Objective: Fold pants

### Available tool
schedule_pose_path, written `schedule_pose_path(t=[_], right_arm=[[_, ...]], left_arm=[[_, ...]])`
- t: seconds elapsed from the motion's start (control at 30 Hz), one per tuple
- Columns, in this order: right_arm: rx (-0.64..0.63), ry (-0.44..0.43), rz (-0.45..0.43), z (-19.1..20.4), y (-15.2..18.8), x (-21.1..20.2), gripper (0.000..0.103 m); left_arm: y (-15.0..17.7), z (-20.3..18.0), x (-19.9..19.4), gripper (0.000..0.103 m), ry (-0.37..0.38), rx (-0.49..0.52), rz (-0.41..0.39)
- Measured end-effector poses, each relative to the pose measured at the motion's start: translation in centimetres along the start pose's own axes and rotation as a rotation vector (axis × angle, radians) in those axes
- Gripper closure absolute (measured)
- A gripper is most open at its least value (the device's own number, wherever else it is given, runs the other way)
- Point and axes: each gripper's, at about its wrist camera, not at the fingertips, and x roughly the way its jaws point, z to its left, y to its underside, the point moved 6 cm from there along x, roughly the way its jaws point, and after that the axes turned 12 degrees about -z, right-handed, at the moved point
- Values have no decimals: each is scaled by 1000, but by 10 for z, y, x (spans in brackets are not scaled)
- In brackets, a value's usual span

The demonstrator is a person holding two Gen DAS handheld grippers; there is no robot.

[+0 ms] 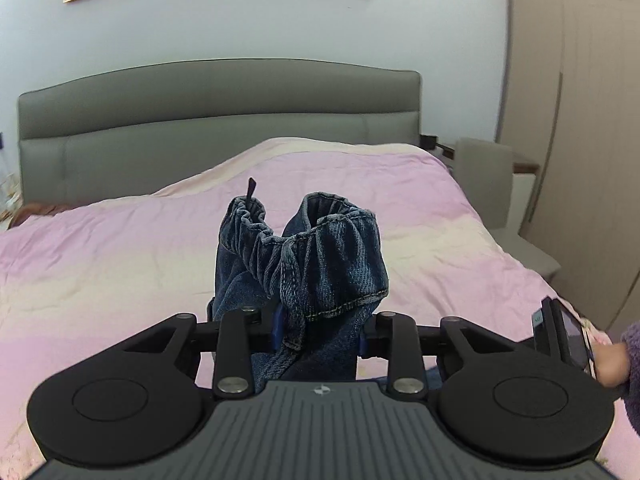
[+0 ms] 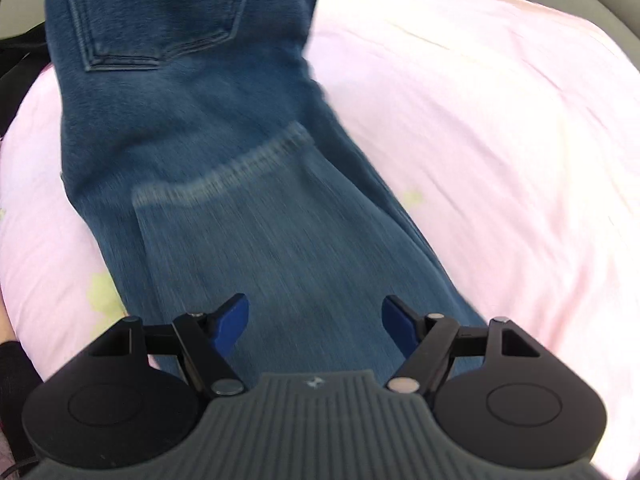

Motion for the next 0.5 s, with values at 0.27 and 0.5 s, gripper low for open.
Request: schedule_pose_path(t=[0.27, 0.5], right_arm=[[200, 55, -9, -24, 64, -51, 32], [218, 58, 35, -20, 97, -60, 33]], left_arm=[[61, -122, 70, 70, 186, 105, 198], [141, -182, 96, 70, 275, 129, 375]])
